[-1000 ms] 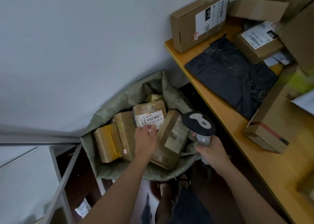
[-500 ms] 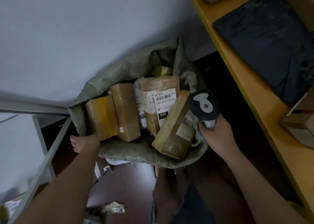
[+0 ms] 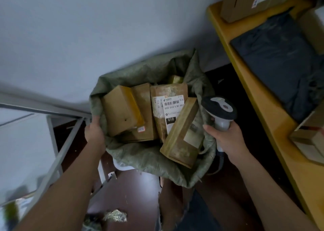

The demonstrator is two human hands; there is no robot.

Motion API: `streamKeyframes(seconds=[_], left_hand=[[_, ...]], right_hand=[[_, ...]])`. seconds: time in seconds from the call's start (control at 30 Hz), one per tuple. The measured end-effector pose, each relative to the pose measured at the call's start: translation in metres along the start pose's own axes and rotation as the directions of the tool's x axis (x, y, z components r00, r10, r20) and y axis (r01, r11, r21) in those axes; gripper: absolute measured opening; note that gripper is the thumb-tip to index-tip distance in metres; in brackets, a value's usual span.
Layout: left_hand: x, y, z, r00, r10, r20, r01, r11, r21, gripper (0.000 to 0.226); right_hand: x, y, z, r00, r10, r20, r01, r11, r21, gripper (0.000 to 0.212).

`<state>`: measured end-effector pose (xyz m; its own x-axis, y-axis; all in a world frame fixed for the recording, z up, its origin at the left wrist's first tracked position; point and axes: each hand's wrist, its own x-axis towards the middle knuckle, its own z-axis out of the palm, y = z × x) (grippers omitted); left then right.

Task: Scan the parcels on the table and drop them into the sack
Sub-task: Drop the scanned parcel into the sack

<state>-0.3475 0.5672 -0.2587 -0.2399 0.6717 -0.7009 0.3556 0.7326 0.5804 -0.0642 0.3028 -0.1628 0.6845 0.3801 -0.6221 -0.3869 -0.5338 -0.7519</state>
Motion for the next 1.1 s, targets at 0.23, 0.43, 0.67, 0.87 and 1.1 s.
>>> streamKeyframes(seconds=[0.23, 0.43, 0.67, 0.87, 1.1], left_hand=[[-0.079, 0.073, -0.009, 0.995, 0.025, 0.100, -0.034, 0.996, 0.082, 0.012], [-0.127, 0.127, -0.029, 0.971, 0.070, 0.230, -0.024, 0.980, -0.198, 0.028], [-0.162, 0.156, -0.027, 0.917, 0.038, 0.398, -0.198, 0.908, 0.369, 0.045], [-0.180, 0.216, -0.046, 0.842, 0.369, 0.393, -0.207, 0.895, -0.396, 0.021], [-0.170, 0.198, -0.048, 0.967, 0.024, 0.254, 0.038, 0.971, -0.236, 0.039]], right_hand=[[-0.014, -0.037, -0.014, 0.998, 0.047, -0.048, -0.046, 0.999, 0.019, 0.043], [-0.049, -0.095, -0.029, 0.995, -0.063, -0.078, 0.071, 0.993, 0.093, 0.046], [-0.059, -0.152, -0.040, 0.999, 0.036, 0.023, -0.036, 0.999, -0.007, 0.025], [-0.085, -0.196, -0.067, 0.973, -0.201, -0.112, 0.220, 0.955, 0.199, 0.012], [-0.085, -0.194, -0.079, 0.983, -0.051, -0.177, 0.080, 0.984, 0.157, 0.017]])
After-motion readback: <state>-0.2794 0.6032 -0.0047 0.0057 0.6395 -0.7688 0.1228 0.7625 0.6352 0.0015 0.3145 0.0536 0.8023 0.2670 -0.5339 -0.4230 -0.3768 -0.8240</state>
